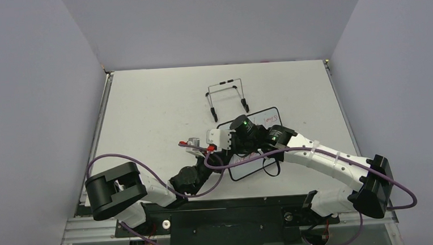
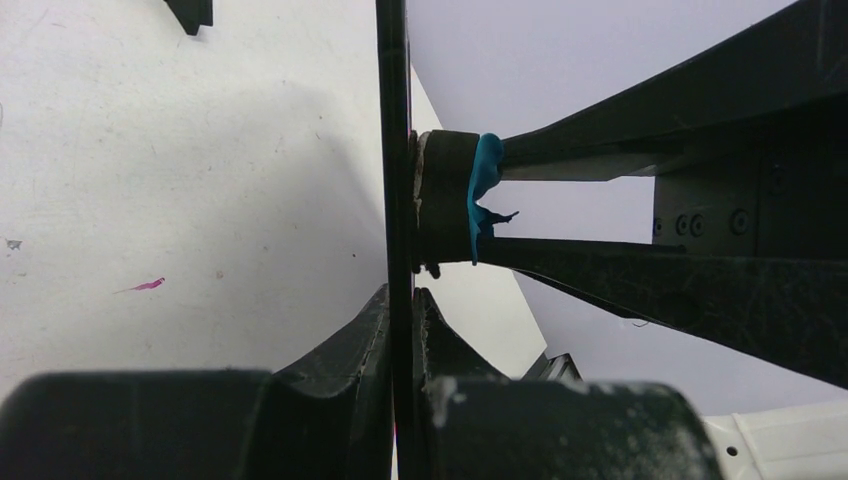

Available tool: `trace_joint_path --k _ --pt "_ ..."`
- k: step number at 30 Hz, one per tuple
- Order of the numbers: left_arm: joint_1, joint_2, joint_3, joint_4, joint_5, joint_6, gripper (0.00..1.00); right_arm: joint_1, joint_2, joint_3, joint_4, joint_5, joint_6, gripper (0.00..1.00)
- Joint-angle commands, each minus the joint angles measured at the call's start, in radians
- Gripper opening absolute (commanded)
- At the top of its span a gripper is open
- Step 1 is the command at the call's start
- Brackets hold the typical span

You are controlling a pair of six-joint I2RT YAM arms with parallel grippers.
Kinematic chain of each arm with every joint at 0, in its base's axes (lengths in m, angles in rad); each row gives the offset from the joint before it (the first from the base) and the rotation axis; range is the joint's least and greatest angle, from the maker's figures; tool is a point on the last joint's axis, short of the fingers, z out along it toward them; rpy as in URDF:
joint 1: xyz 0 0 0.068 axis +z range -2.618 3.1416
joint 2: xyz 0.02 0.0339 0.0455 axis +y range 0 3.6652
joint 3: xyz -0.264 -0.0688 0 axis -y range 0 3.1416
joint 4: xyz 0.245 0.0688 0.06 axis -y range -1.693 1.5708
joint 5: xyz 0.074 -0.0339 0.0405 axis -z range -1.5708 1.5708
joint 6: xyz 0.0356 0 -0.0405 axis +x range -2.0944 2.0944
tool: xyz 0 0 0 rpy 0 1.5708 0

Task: Erase the whiteboard
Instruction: Erase the whiteboard at the center of the board.

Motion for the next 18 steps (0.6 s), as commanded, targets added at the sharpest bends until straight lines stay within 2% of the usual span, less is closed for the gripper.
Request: trace_joint_path --k 1,4,10,15,18 --pt "0.003 -0.053 0.037 0.167 0.030 -0.064 0.00 -0.016 -0.017 -0.002 0.007 0.000 -0.016 0.00" --pt "0.004 -0.067 0.037 0.152 0.028 -0.068 0.00 -0.008 -0.024 0.004 -0.042 -0.049 -0.062 0.00" --pt "0.005 -0.078 0.037 0.141 0.018 -0.088 0.00 0.030 -0.023 0.006 -0.061 -0.032 -0.094 0.00" --pt "0.007 -0.079 0.038 0.130 0.017 -0.100 0.00 0.048 -0.006 0.018 0.025 0.160 -0.031 0.00" --pt "0.009 -0.073 0.039 0.124 0.017 -0.099 0.00 0.031 -0.005 0.029 0.052 0.205 0.007 0.00"
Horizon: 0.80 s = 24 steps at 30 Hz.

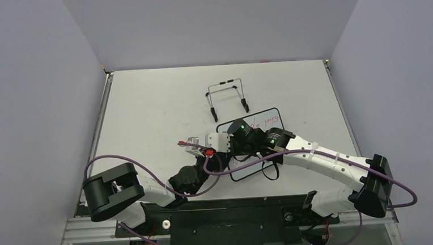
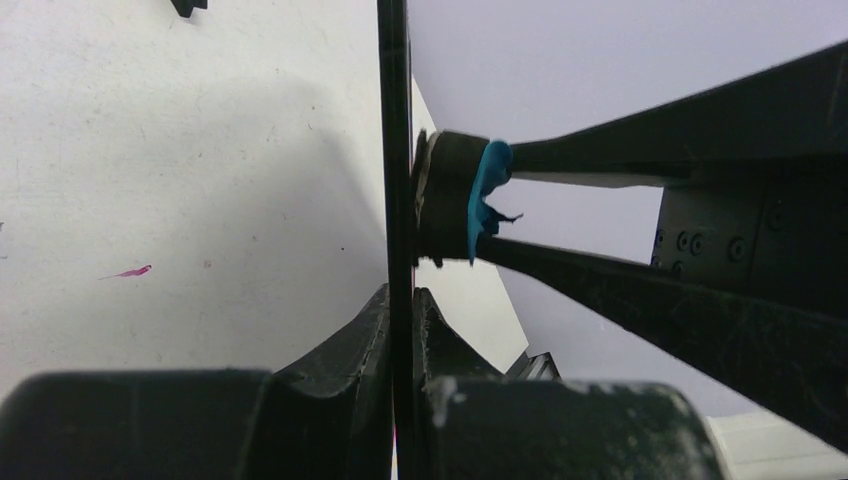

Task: Erase the whiteboard
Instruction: Erase the whiteboard at the center of the board.

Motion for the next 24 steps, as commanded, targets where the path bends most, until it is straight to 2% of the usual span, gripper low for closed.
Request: trace_joint_path --k 1,4,6,10,13,15,20,24 --pt "0.004 -0.050 0.039 0.161 0.010 -0.035 0.00 -0.015 -0.008 0.029 0.082 0.141 0.066 0.00" --pt "0.005 -0.041 0.042 0.161 0.014 -0.035 0.00 -0.034 -0.012 0.022 0.086 0.138 0.072 0.00" --pt "0.005 -0.037 0.042 0.162 0.017 -0.035 0.00 -0.036 -0.020 0.019 0.054 0.070 0.033 0.00" --pt "0.005 -0.034 0.041 0.167 0.017 -0.036 0.00 -0.012 -0.023 0.010 -0.065 -0.161 -0.070 0.00" --pt "0.005 -0.037 0.037 0.168 0.017 -0.036 0.00 -0.002 -0.022 0.016 -0.120 -0.217 -0.108 0.00" --pt "0.005 -0.041 0.035 0.168 0.016 -0.036 0.00 -0.002 -0.022 0.019 -0.116 -0.212 -0.104 0.00" --pt "0.005 -0.037 0.036 0.168 0.023 -0.035 0.00 -0.028 -0.015 0.019 0.034 -0.027 0.047 0.00" --pt "0.005 -0.023 0.040 0.176 0.035 -0.033 0.00 -0.055 -0.009 0.033 0.079 0.009 0.109 0.00"
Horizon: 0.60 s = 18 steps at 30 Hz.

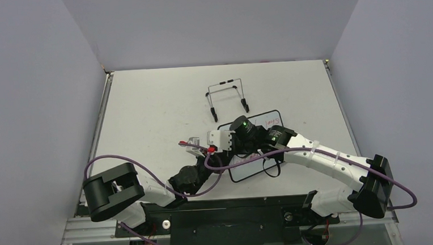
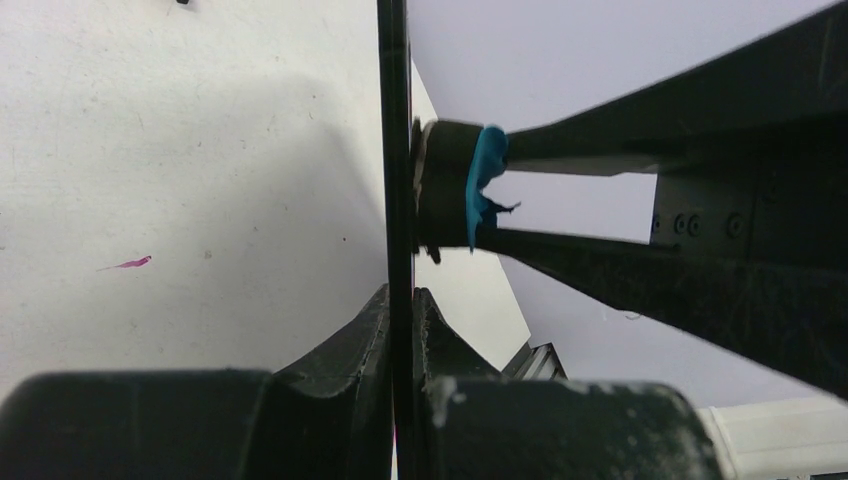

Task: Erase the whiteboard
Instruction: Erase the whiteboard at the center of the board.

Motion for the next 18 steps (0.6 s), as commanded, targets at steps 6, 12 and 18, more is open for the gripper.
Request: trace_joint_path --k 6,12,18 --pt "0.002 -0.001 0.037 0.211 0.032 -0.019 0.00 -0.067 -0.005 0.033 0.072 0.020 0.093 0.00" --pt "0.011 0.016 0.036 0.223 0.064 -0.005 0.00 -0.070 -0.024 0.019 -0.104 -0.244 -0.092 0.00" --pt "0.014 0.046 0.038 0.264 0.095 -0.004 0.00 -0.067 -0.002 0.041 -0.065 -0.212 -0.013 0.00"
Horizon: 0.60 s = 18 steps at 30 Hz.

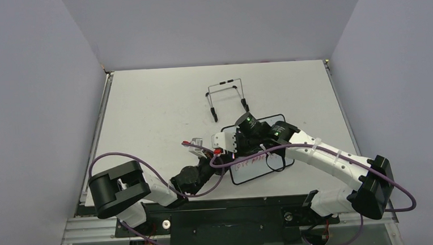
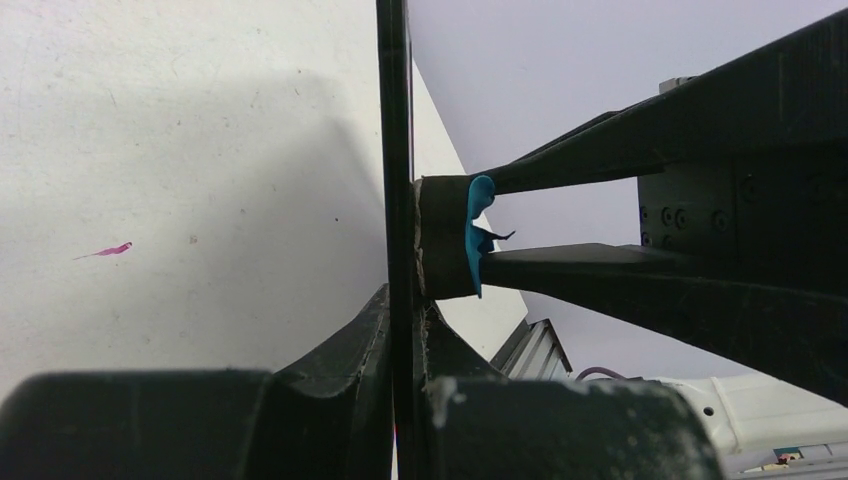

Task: Erase the whiteboard
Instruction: Erase the whiteboard at the center of the board.

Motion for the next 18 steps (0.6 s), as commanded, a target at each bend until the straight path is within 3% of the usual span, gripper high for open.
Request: trace_joint_path --k 1,10,13,18 --pt "0.008 -0.003 0.040 0.216 0.048 -0.008 0.00 0.007 -0.002 0.043 0.068 0.007 0.078 0.00" --pt "0.010 0.016 0.077 0.186 0.087 -0.002 0.00 0.006 0.027 0.073 0.193 0.168 0.241 0.00" --pt "0.013 0.012 0.073 0.180 0.081 -0.003 0.00 -0.004 0.034 0.065 0.184 0.227 0.227 0.00" --pt "0.025 -0.006 0.055 0.182 0.079 -0.008 0.00 -0.047 0.022 0.054 0.079 0.159 0.114 0.00"
